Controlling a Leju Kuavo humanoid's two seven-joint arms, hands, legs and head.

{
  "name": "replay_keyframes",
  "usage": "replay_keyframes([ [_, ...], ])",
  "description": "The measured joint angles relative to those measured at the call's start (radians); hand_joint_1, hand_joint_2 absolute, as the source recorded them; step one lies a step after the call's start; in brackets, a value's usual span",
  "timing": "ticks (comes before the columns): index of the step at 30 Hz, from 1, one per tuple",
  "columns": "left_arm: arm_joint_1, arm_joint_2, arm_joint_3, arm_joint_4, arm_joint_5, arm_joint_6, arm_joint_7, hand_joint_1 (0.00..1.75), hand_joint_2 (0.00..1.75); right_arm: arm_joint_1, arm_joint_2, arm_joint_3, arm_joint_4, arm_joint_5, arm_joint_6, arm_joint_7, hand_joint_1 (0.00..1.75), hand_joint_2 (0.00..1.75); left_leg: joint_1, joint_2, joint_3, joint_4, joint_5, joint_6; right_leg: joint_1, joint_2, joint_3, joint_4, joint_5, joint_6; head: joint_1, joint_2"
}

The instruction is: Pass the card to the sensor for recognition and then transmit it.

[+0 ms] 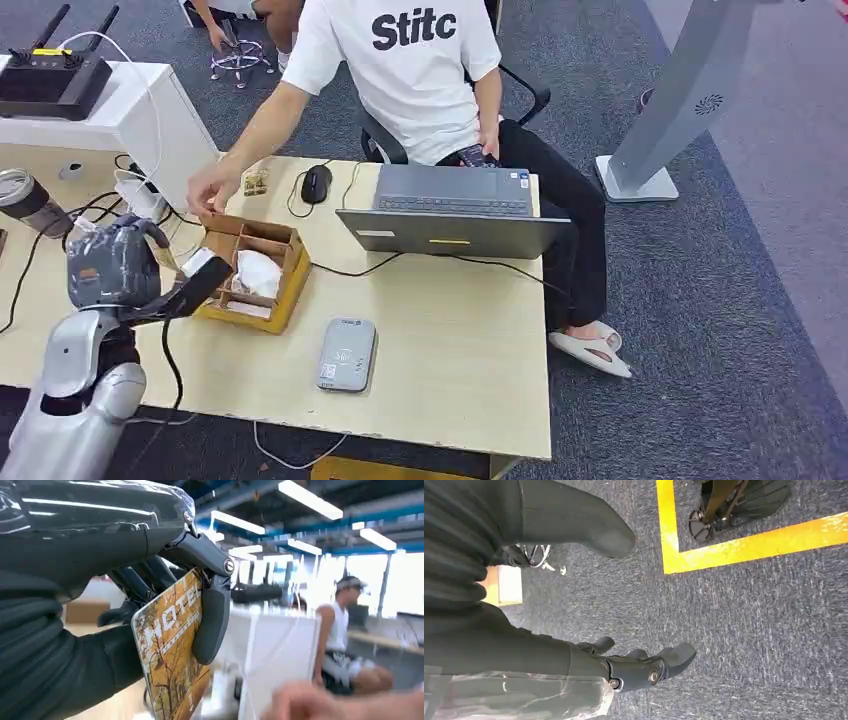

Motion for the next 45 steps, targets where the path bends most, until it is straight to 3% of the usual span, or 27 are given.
replay_keyframes([
  [3, -0.015, 0.049, 0.028, -0.032, -0.138, 0.037, 0.049, 1.75, 1.75, 0.001, 0.000, -0.006, 0.000, 0.008, 0.000, 0.003, 0.00, 1.75, 0.000, 0.000, 0.000, 0.000, 0.000, 0.000, 0.000, 0.000, 0.000, 0.001, 0.000, 0.000, 0.000, 0.000],
  [5, -0.012, 0.124, 0.047, -0.042, -0.341, 0.103, 0.094, 1.75, 1.75, 0.001, 0.000, -0.010, 0.000, 0.021, 0.000, 0.006, 0.00, 1.75, 0.001, 0.002, 0.000, 0.000, 0.000, 0.000, 0.001, 0.002, 0.000, 0.001, 0.000, 0.000, 0.000, 0.000],
  [6, -0.010, 0.155, 0.067, -0.042, -0.378, 0.125, 0.087, 1.75, 1.75, 0.002, 0.000, -0.011, 0.000, 0.024, 0.000, 0.007, 0.00, 1.75, 0.001, 0.002, 0.000, 0.000, 0.000, 0.000, 0.001, 0.002, -0.001, 0.001, 0.000, 0.000, -0.001, 0.000],
  [10, -0.007, 0.213, 0.131, -0.042, -0.401, 0.143, 0.076, 1.75, 1.75, 0.001, 0.000, -0.015, 0.000, 0.032, 0.001, 0.008, 0.00, 1.75, 0.001, 0.000, 0.000, -0.001, 0.000, -0.001, 0.001, 0.000, 0.000, 0.001, -0.001, -0.001, -0.001, 0.000],
  [17, 0.002, 0.352, 0.129, 0.037, -0.407, 0.219, 0.210, 1.75, 1.75, -0.001, 0.000, -0.021, 0.000, 0.043, 0.008, -0.001, 0.00, 1.75, 0.001, 0.001, 0.000, -0.001, 0.000, -0.001, 0.001, 0.000, -0.001, 0.001, -0.001, -0.001, 0.000, 0.000],
  [20, -0.005, 0.415, 0.051, 0.108, -0.407, 0.225, 0.312, 1.75, 1.75, -0.003, 0.000, -0.033, 0.000, 0.043, 0.002, 0.000, 0.00, 1.75, 0.001, 0.000, 0.000, -0.001, 0.000, -0.001, 0.001, 0.000, -0.001, 0.001, -0.001, -0.001, 0.000, 0.000],
  [26, -0.072, 0.477, -0.172, 0.258, -0.408, 0.219, 0.443, 1.75, 1.75, -0.002, -0.005, -0.050, 0.000, 0.049, 0.005, -0.002, 0.00, 1.75, 0.001, 0.001, 0.000, 0.000, 0.001, -0.001, 0.001, 0.001, -0.001, 0.001, -0.001, -0.002, 0.000, 0.000],
  [30, -0.146, 0.473, -0.284, 0.366, -0.408, 0.241, 0.453, 1.75, 1.75, -0.004, -0.010, -0.063, 0.000, 0.053, 0.005, -0.013, 0.00, 1.75, 0.001, 0.001, 0.000, 0.000, 0.001, -0.002, 0.001, 0.001, -0.001, 0.000, 0.000, -0.002, 0.000, 0.000],
  [32, -0.185, 0.456, -0.323, 0.399, -0.408, 0.294, 0.435, 1.75, 1.75, -0.004, -0.011, -0.065, 0.000, 0.063, 0.004, -0.013, 0.00, 1.75, 0.001, 0.000, 0.000, 0.000, 0.001, -0.002, 0.001, 0.000, -0.004, 0.000, 0.000, -0.002, -0.001, 0.000],
  [35, -0.308, 0.391, -0.438, 0.460, -0.408, 0.380, 0.403, 1.75, 1.75, -0.009, -0.017, -0.065, -0.001, 0.083, 0.009, -0.013, 0.00, 1.75, 0.000, -0.009, -0.002, 0.001, 0.003, -0.001, 0.000, -0.010, -0.002, -0.001, 0.000, -0.002, 0.000, 0.000],
  [38, -0.411, 0.312, -0.565, 0.514, -0.408, 0.390, 0.373, 1.75, 1.75, -0.024, -0.019, -0.065, -0.003, 0.095, 0.024, -0.024, 0.00, 1.75, -0.001, -0.011, -0.002, 0.001, 0.004, 0.001, 0.000, -0.012, 0.002, -0.001, 0.001, -0.001, 0.001, 0.000],
  [45, -0.507, 0.208, -0.674, 0.572, -0.408, 0.389, 0.347, 1.75, 1.75, -0.021, -0.019, -0.065, -0.005, 0.108, 0.020, -0.002, 0.00, 1.75, -0.001, -0.003, -0.001, 0.001, 0.004, 0.001, -0.001, -0.003, -0.002, -0.001, 0.004, 0.000, 0.001, 0.000],
])
